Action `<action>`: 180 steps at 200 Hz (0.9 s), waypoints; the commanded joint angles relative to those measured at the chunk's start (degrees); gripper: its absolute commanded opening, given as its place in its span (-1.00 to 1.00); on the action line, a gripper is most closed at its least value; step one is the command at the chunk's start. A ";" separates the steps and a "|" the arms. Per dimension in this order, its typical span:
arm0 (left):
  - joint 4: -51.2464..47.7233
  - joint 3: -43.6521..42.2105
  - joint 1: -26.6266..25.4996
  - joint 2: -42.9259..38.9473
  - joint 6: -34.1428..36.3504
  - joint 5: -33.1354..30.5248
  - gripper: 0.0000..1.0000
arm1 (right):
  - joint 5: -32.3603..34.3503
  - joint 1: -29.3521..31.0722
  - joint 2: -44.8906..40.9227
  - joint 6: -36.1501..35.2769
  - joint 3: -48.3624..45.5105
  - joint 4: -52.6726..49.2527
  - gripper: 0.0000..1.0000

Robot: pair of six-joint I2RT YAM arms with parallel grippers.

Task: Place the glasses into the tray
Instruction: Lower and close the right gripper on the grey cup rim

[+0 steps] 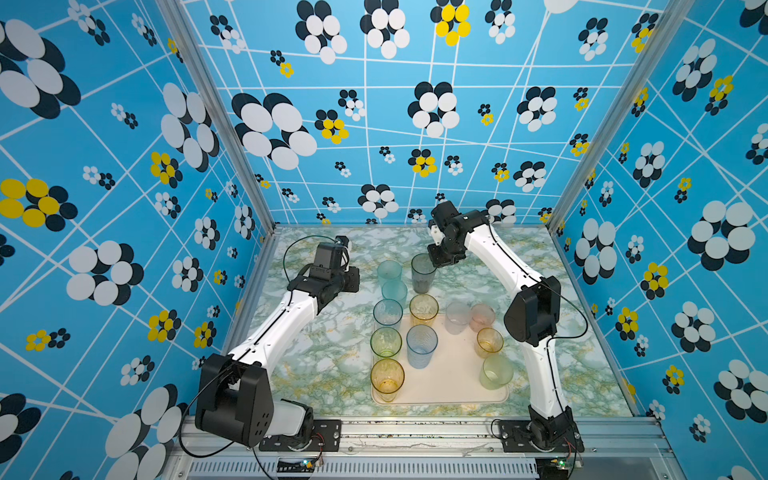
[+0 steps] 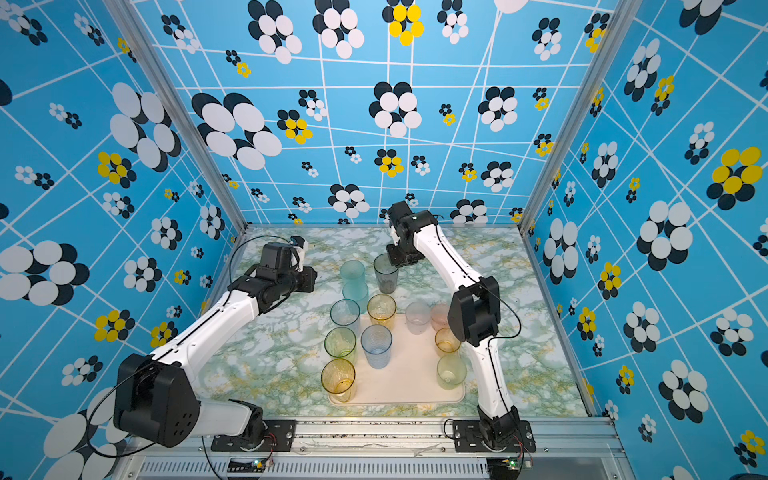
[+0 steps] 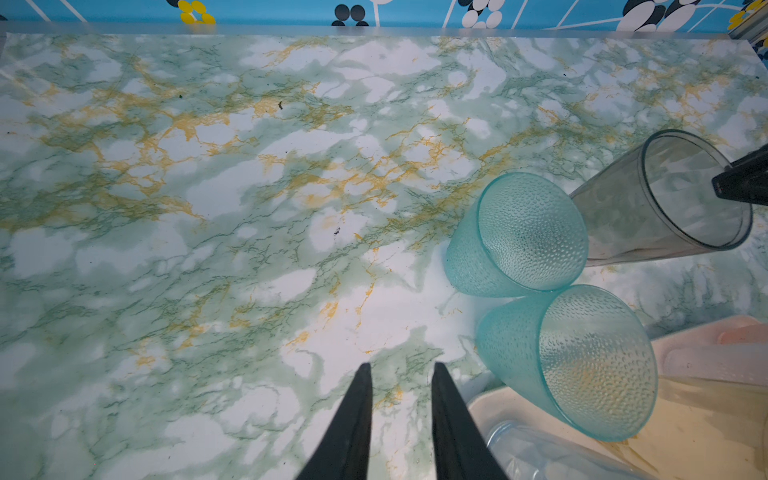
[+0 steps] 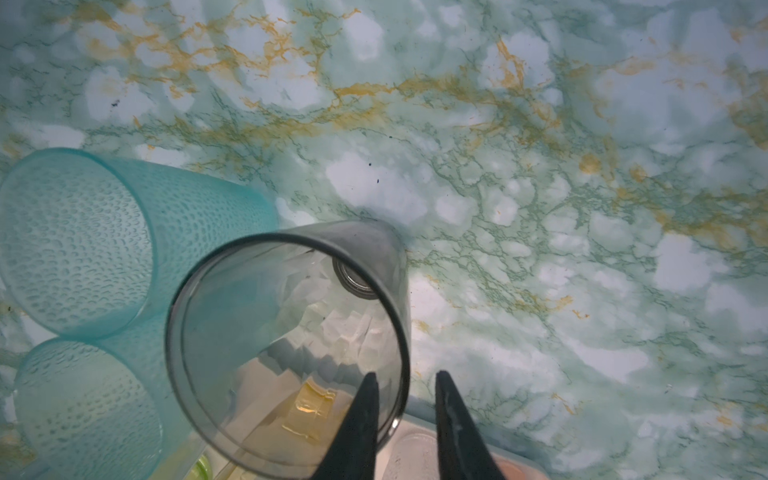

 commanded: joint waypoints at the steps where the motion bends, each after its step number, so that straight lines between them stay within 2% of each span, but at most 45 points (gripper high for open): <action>1: -0.74 -0.77 0.63 -1.15 0.71 0.04 -0.45 | -0.66 -0.39 1.49 -0.78 2.86 -2.29 -0.48; 89: -0.92 -0.79 1.45 -1.30 0.97 0.37 -0.46 | -0.62 -0.46 6.29 -0.87 9.33 -5.45 -0.69; 157: -1.00 -0.77 1.78 -1.13 1.06 0.83 -0.46 | 1.07 -0.41 6.27 -0.61 8.98 -5.31 -0.99; 180: -1.04 -0.77 1.78 -1.15 0.97 0.76 -0.46 | 1.53 -0.40 4.11 -0.28 6.10 -3.19 -1.00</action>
